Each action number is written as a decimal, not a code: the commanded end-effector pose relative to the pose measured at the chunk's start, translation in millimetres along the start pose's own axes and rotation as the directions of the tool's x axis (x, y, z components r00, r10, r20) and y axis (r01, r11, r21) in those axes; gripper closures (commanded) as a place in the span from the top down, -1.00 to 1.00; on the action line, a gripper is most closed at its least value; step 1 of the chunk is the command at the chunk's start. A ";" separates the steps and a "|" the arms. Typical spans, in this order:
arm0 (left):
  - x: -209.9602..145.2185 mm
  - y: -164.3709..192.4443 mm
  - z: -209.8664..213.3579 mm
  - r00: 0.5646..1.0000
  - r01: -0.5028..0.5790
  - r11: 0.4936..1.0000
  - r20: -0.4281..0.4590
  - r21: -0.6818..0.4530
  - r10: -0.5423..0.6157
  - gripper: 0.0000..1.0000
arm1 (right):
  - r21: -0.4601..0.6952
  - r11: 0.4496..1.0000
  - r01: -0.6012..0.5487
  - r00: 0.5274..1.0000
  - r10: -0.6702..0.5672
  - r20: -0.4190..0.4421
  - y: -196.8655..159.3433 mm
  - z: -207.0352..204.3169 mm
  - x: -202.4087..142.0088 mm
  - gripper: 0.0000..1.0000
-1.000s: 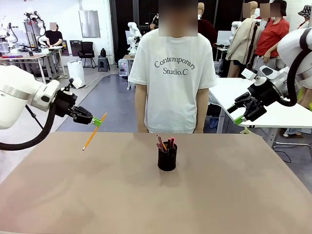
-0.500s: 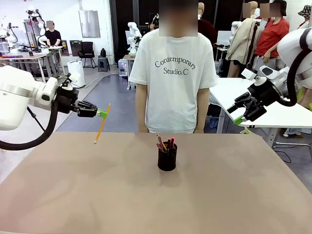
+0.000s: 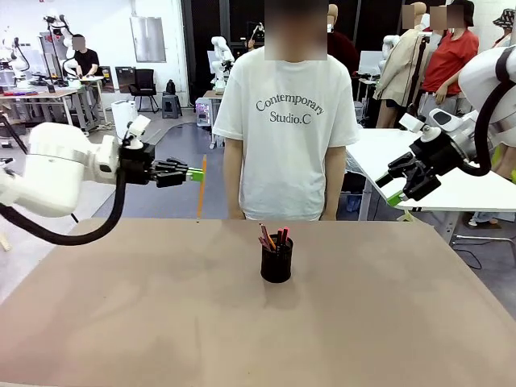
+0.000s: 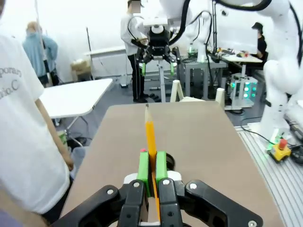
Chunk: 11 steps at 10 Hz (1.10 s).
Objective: Place the pens into the pen holder.
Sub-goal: Pick up a writing instrument from the table and place it into the Pen holder.
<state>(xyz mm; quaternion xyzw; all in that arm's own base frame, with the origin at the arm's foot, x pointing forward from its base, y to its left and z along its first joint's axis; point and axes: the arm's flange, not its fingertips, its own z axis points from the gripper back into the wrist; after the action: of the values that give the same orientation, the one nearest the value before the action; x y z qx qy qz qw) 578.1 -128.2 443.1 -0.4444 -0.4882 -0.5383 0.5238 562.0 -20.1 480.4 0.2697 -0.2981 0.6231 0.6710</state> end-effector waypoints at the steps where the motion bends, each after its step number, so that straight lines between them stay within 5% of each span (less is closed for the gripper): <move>1: -6.6 24.0 -26.7 0.995 0.094 0.995 0.039 0.020 -0.095 -1.00 | -0.004 1.000 -0.005 1.000 0.005 0.010 0.1 1.4 1.7 1.00; 6: -6.6 30.5 -122.0 0.980 0.177 0.983 0.106 -0.054 -0.171 -1.00 | -0.004 1.000 -0.005 1.000 0.005 0.010 0.1 1.4 1.7 1.00; 9: 0.7 28.4 -139.4 0.964 0.102 0.993 0.253 -0.053 -0.085 -1.00 | -0.004 1.000 -0.005 1.000 0.005 0.010 0.1 1.4 1.7 1.00; 10: 1.2 22.8 -140.7 0.983 0.136 0.987 0.137 -0.088 -0.123 -1.00 | -0.004 1.000 -0.005 1.000 0.005 0.010 0.1 1.4 1.7 1.00; 11: 1.2 22.8 -140.7 0.983 0.136 0.987 0.137 -0.088 -0.123 -1.00 | -0.004 1.000 -0.005 1.000 0.005 0.010 0.1 1.4 1.7 1.00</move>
<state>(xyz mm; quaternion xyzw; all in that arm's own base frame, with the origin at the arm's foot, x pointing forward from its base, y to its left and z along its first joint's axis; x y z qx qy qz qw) 607.0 -271.3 427.3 -0.4823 -0.5307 -0.5499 0.4283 562.0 -20.0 480.4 0.2697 -0.2981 0.6231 0.6709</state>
